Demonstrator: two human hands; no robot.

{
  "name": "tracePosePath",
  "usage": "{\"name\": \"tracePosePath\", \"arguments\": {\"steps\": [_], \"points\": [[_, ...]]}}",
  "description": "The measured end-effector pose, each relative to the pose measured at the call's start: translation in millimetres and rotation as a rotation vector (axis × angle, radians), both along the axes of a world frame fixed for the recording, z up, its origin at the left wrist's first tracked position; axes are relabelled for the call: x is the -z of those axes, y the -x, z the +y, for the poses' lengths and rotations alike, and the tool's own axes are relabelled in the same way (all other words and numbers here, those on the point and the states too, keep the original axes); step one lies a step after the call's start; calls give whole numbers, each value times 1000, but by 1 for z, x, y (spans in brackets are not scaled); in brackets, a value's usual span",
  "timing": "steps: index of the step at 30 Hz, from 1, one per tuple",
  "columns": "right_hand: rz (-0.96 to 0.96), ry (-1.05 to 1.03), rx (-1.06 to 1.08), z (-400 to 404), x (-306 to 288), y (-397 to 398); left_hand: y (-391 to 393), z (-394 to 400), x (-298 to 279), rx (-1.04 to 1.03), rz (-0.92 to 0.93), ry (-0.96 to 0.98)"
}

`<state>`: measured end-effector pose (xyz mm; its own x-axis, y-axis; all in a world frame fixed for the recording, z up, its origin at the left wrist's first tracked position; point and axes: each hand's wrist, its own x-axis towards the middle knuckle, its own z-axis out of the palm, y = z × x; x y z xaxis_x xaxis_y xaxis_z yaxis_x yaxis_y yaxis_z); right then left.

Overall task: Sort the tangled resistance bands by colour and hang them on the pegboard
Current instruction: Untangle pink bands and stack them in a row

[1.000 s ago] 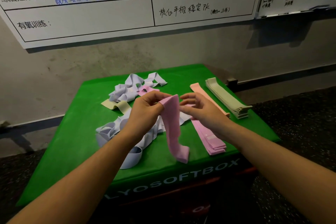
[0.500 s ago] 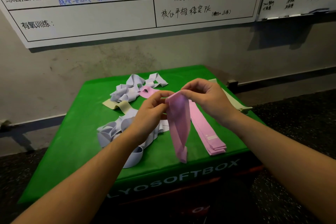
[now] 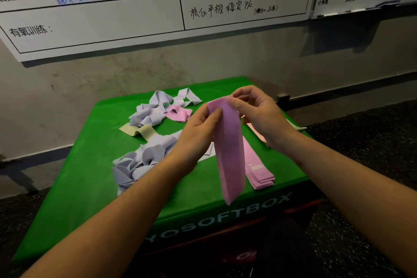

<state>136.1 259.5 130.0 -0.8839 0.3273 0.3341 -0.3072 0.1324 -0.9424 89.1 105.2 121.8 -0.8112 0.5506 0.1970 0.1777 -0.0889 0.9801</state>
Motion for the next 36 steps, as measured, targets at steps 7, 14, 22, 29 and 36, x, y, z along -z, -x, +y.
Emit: {"name": "tracePosePath", "arguments": {"steps": [7, 14, 22, 29, 36], "points": [[-241, -50, -134, 20, 35, -14, 12, 25, -14, 29, -361, -245], [-264, -91, -77, 43, 65, -19, 32, 57, -19, -17, -571, -379], [-311, -142, -27, 67, 98, -25, 56, 99, -7, -136, -683, -293], [-413, -84, -38, 91, 125, -37, 97, 125, 22, -222, -673, -218], [-420, -226, 49, 107, 156, -39, 129, 143, 61, -323, -571, -64]]}}
